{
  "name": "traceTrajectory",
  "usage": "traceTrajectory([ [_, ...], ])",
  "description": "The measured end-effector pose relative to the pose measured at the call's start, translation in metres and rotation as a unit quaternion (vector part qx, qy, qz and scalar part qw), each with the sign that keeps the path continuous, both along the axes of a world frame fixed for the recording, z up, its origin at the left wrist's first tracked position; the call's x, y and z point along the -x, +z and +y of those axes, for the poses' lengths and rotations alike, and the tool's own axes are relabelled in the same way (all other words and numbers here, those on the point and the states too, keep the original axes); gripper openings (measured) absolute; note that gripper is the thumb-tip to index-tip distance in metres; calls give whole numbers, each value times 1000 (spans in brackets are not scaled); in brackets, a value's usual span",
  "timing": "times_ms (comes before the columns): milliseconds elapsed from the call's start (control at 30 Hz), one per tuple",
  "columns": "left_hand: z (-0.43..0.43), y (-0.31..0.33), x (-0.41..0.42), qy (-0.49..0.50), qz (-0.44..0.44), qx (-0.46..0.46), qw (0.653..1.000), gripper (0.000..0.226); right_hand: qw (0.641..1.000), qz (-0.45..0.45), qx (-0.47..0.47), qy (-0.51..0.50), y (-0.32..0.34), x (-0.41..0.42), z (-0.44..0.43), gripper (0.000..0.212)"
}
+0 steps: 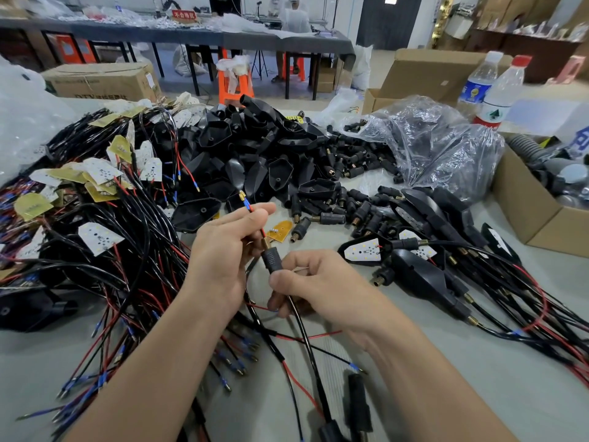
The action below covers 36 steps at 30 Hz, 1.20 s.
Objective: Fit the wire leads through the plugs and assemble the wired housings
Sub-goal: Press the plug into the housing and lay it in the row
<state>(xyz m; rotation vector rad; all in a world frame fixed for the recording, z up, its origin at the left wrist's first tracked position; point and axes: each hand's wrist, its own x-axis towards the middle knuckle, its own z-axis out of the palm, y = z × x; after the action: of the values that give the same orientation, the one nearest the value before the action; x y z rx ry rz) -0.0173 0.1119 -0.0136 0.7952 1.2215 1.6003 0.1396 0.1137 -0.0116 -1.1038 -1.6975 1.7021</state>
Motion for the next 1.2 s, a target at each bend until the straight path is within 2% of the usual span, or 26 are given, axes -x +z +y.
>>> traceTrajectory([
  [67, 0, 2, -3, 4, -10, -26, 1000, 25, 997, -55, -50, -14, -1, -3, 0, 19],
  [133, 0, 7, 2, 19, -97, -34, 995, 31, 977, -157, -142, -35, -4, -4, -4, 30],
  [233, 3, 14, 23, 75, -241, -29, 967, 30, 951, -222, -210, -45, -10, 2, -8, 29],
  [300, 3, 15, 31, 100, -291, -40, 951, 18, 958, -223, -182, -9, -8, 3, -7, 27],
  [400, 1, 15, 33, 93, -312, -65, 943, 15, 992, -109, -45, 54, 1, -8, -3, 21],
  [467, -1, 15, 31, 47, -289, -70, 954, 28, 998, -30, -2, 48, 4, -16, 0, 21],
  [567, -3, 16, 18, -60, -170, -18, 984, 50, 989, 113, 44, -79, 5, -20, 10, 21],
  [633, -6, 13, 5, -127, -42, 24, 991, 49, 960, 204, 83, -172, 5, -22, 20, 19],
  [700, -9, 11, -3, -199, 77, 63, 975, 39, 932, 259, 96, -235, 3, -26, 27, 17],
  [767, -11, 10, -4, -252, 138, 103, 952, 29, 911, 287, 90, -281, 1, -30, 31, 15],
  [867, -12, 9, -5, -286, 152, 121, 938, 22, 888, 316, 75, -326, 2, -38, 37, 16],
  [967, -10, 8, -8, -227, 122, 108, 960, 23, 881, 326, 72, -336, 6, -43, 38, 16],
  [1133, -4, 2, -5, -92, 149, 59, 983, 22, 941, 168, 21, -294, 4, -44, 34, 14],
  [1200, -4, 1, -2, -70, 174, 37, 982, 23, 950, 143, 20, -277, 4, -42, 32, 15],
])
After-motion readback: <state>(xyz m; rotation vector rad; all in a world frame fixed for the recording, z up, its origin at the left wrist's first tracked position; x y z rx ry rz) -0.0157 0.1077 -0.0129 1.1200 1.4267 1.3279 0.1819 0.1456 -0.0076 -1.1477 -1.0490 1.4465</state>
